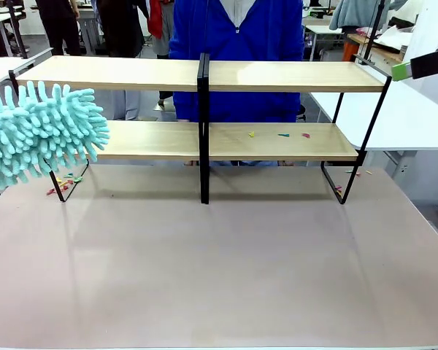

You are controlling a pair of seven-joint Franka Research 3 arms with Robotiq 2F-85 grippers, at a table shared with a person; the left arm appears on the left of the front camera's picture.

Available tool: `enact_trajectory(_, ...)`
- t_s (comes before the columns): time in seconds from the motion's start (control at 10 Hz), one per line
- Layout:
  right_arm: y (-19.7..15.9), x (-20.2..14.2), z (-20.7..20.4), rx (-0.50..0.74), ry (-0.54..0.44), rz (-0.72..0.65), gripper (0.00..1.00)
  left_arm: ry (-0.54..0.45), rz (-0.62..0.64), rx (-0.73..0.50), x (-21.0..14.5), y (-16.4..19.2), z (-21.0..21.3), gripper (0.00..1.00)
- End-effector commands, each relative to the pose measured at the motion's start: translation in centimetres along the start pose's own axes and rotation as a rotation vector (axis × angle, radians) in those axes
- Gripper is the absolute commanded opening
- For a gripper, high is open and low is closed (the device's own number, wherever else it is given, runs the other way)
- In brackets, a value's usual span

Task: Clean the shelves.
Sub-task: Clean another randomly selected level of the Shelf with the Duster.

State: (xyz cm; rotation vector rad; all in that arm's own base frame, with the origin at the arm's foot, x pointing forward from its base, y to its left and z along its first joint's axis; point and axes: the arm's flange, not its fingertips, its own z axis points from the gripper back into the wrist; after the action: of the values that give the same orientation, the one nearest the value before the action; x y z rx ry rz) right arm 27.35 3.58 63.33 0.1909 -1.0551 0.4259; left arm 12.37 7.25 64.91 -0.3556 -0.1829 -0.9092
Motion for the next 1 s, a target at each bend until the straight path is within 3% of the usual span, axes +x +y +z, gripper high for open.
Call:
enact_trajectory(0.0,0.0,0.0,0.0,0.007,-0.002,-0.003,1.00,0.000,0.000,0.000,0.0,0.0,0.0,0.12)
enact_trajectory(0.2,0.0,0.0,0.0,0.007,-0.002,-0.003,1.00,0.000,0.000,0.000,0.0,0.0,0.0,0.12)
enact_trajectory(0.3,0.0,0.0,0.0,0.007,-0.002,-0.003,1.00,-0.252,0.048,0.023,-0.5,-0.1,0.6,0.12)
enact_trajectory(0.6,0.0,0.0,0.0,0.007,-0.002,-0.003,1.00,-0.478,0.214,0.014,1.5,1.6,-0.7,0.12)
enact_trajectory(0.7,0.0,0.0,0.0,0.007,-0.002,-0.003,1.00,-0.137,0.196,-0.077,0.9,1.9,-0.1,0.12)
enact_trajectory(0.8,0.0,0.0,0.0,0.007,-0.002,-0.003,1.00,0.000,0.000,0.000,0.0,0.0,0.0,0.12)
enact_trajectory(0.9,0.0,0.0,0.0,0.007,-0.002,-0.003,1.00,0.000,0.000,0.000,0.0,0.0,0.0,0.12)
